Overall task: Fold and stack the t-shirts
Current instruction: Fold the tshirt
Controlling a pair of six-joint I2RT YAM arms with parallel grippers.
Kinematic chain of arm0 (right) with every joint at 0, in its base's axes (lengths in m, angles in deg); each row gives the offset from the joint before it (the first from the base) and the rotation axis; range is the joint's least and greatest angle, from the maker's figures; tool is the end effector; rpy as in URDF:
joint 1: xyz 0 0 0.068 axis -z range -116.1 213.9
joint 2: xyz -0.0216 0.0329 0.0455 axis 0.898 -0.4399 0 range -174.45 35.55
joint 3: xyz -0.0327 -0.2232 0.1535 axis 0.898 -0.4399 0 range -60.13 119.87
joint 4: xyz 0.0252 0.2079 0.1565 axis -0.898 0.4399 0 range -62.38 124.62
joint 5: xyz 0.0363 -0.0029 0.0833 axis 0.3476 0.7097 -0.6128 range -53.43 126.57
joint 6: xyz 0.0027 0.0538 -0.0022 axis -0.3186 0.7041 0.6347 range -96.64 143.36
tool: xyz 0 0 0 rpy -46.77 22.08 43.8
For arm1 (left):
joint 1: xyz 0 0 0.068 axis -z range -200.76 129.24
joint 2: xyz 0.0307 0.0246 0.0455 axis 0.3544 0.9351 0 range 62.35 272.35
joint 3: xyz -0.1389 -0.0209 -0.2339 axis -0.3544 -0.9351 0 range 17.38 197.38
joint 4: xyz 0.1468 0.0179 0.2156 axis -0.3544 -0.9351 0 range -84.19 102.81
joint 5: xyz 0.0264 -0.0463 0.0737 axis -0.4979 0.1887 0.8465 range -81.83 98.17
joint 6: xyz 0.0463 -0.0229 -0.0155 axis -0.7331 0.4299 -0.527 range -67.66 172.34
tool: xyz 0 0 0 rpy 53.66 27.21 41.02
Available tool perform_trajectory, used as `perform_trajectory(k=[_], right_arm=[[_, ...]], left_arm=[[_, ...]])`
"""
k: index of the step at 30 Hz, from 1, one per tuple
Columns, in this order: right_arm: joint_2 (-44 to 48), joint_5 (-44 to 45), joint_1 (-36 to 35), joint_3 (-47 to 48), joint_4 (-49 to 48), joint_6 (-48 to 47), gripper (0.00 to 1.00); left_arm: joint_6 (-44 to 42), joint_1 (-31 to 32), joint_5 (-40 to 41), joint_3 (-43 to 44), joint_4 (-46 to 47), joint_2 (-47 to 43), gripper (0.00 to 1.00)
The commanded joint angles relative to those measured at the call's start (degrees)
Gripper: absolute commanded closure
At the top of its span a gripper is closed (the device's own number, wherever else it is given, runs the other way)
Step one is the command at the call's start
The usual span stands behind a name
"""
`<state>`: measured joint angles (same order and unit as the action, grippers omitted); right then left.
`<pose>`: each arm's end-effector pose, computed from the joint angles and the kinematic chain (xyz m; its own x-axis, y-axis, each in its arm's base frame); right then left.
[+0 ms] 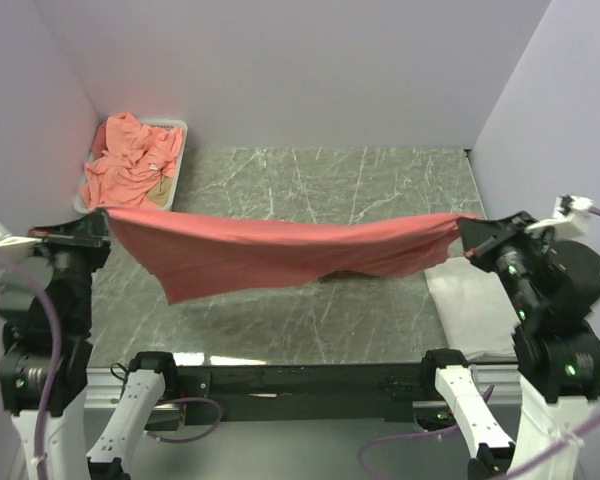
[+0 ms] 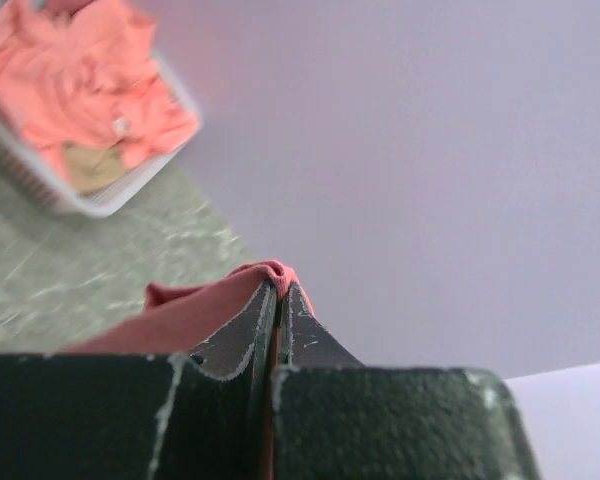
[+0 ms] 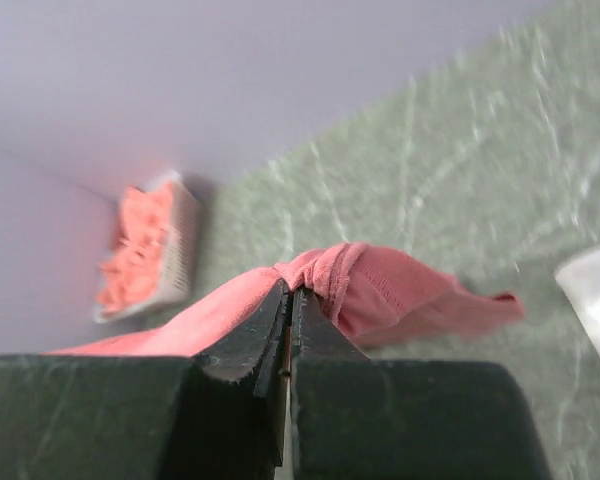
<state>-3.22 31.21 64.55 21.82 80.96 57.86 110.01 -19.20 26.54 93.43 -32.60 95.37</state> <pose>0.0595 0.0027 0.4710 -0.1910 0.5661 -0.8019 0.0334 0.8202 0.5711 0.0447 0.0100 0.4639 0.2220 -0.8083 -0.5453 -0.1894 0.5129 -0.8373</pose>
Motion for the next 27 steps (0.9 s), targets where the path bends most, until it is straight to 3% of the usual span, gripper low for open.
perform_trajectory(k=[1, 7, 11, 17, 21, 27], right_arm=[[-1.0, 1.2, 0.5, 6.5, 3.5, -1.5, 1.00], [-4.7, 0.2, 0.5, 5.4, -4.0, -0.1, 1.00], [-11.1, -0.4, 0.5, 2.3, -14.5, 1.0, 1.00], [-26.2, -1.9, 0.5, 7.4, -26.8, 1.4, 1.00], [-38.8, -1.1, 0.5, 20.5, -28.7, 1.0, 1.00], [-51.6, -0.3, 0.5, 39.2, -29.2, 1.5, 1.00]], left_arm=[[-2.5, -0.3, -1.1, 4.5, -1.1, 2.2, 1.00], [-4.0, -0.4, -0.6, 3.2, 5.8, 8.0, 0.99], [-4.8, -0.3, -0.5, 1.9, 13.6, 14.4, 1.00], [-4.8, -0.7, -0.2, 5.8, 25.8, 32.1, 1.00], [-4.7, -1.3, -2.5, 20.0, 29.8, 49.1, 1.00], [-7.3, -4.3, -4.8, 43.1, 27.7, 64.3, 1.00]])
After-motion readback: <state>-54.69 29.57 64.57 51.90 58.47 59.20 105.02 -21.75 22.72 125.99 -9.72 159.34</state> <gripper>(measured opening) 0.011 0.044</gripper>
